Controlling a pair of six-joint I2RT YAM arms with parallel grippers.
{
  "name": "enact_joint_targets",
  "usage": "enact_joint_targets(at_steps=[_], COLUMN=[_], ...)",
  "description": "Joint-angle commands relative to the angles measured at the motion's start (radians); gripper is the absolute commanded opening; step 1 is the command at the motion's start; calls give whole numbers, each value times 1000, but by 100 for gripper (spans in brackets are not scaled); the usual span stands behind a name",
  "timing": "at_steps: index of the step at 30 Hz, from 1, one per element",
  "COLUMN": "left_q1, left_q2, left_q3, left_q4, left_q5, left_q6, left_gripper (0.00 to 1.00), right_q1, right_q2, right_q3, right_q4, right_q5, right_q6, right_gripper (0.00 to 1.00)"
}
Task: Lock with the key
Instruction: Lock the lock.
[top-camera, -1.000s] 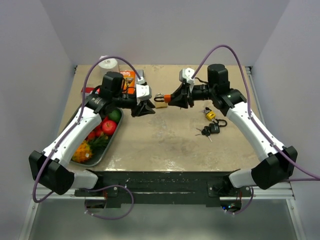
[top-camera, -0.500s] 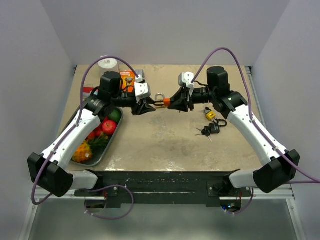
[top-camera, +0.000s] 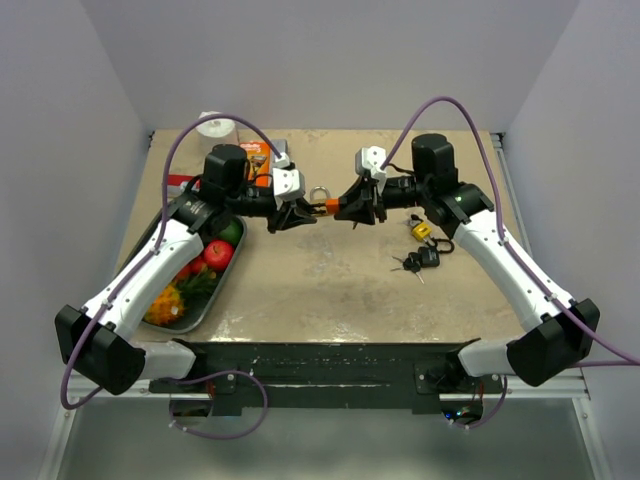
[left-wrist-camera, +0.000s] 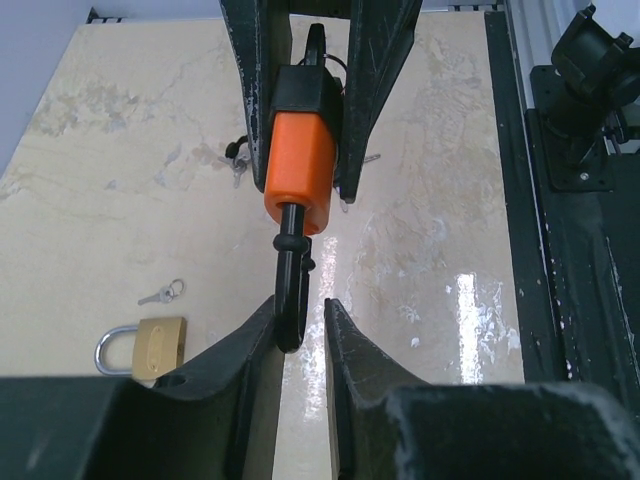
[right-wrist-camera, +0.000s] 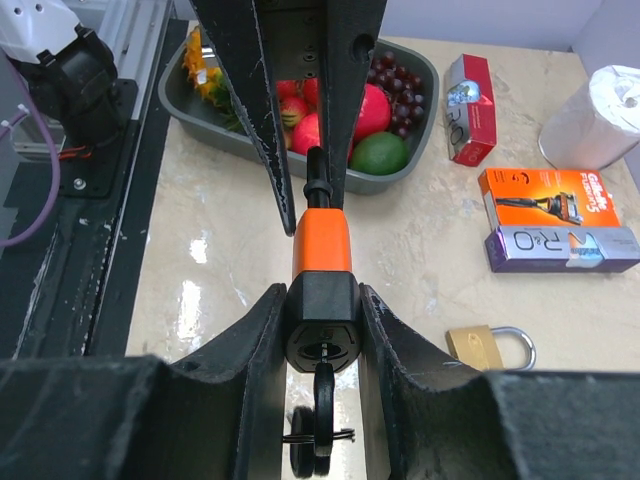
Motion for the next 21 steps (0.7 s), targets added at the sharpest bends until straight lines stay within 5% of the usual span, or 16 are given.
enact_joint_targets(at_steps=[1, 3, 8, 21], left_q1=[-11, -14, -23, -78], left_q2=[-15, -12, -1, 31], left_q3=[28, 28, 31, 40], left_q4=[49, 50, 55, 154], left_q5=[33, 33, 44, 118], left_q6=[-22, -25, -39, -146], left_gripper=[27, 27, 0, 0], right_q1=[7, 8, 10, 108], right_q2=[-37, -35, -40, -15], right_q3=[0, 0, -4, -3], right_q4=[19, 19, 20, 31], right_q5=[-31, -31, -25, 9], right_q6=[-19, -19, -34, -106], right_gripper=[0, 0, 0, 0])
